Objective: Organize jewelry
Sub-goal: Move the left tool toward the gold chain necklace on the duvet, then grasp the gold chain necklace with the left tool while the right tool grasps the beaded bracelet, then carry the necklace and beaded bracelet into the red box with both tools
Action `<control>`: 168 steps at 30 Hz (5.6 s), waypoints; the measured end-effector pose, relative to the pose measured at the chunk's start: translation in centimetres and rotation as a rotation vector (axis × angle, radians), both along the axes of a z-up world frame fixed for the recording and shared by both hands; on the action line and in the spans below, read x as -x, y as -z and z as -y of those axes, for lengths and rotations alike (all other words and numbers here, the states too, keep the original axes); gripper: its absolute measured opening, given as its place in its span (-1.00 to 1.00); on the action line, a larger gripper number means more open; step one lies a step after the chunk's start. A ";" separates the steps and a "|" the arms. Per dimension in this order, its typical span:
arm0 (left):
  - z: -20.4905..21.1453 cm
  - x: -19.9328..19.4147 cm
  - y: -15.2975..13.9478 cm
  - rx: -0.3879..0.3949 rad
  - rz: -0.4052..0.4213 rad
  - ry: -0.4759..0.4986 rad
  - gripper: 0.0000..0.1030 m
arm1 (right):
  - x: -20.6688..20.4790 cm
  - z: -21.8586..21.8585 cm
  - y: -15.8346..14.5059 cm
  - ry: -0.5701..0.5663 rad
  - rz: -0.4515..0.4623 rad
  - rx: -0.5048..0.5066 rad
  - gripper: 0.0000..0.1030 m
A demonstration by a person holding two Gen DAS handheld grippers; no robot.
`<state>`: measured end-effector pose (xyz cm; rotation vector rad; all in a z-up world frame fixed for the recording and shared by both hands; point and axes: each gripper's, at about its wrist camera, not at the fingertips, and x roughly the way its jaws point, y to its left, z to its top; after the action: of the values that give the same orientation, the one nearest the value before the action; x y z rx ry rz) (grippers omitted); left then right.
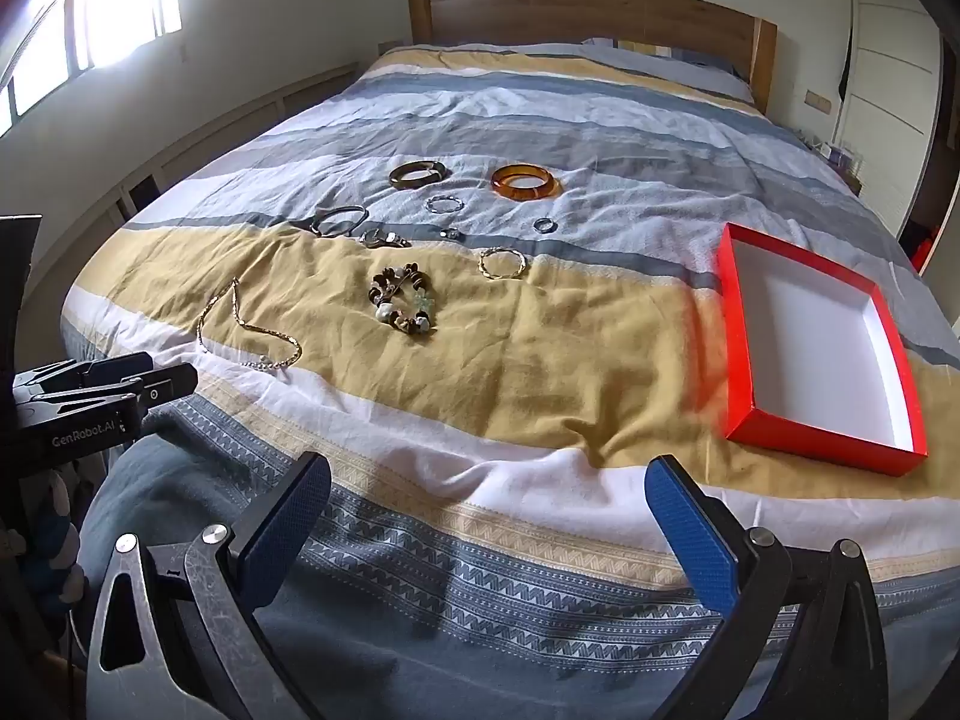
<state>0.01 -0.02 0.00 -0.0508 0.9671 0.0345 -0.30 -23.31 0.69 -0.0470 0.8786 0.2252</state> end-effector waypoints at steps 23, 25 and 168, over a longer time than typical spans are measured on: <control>0.4 0.3 -0.2 -0.001 0.001 -0.001 0.14 | 0.4 0.0 -0.7 0.003 0.016 -0.008 0.99; 0.5 0.4 -0.3 -0.003 0.001 -0.006 0.14 | 0.4 0.1 -0.8 0.005 0.018 -0.009 0.99; 35.6 -20.0 -10.3 0.275 0.009 0.511 -0.93 | -14.0 26.3 -4.6 0.142 0.099 -0.098 -0.68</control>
<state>20.00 -35.62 10.29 -0.0560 0.9475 -0.5688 13.74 -49.64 5.28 0.0951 0.7681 0.1317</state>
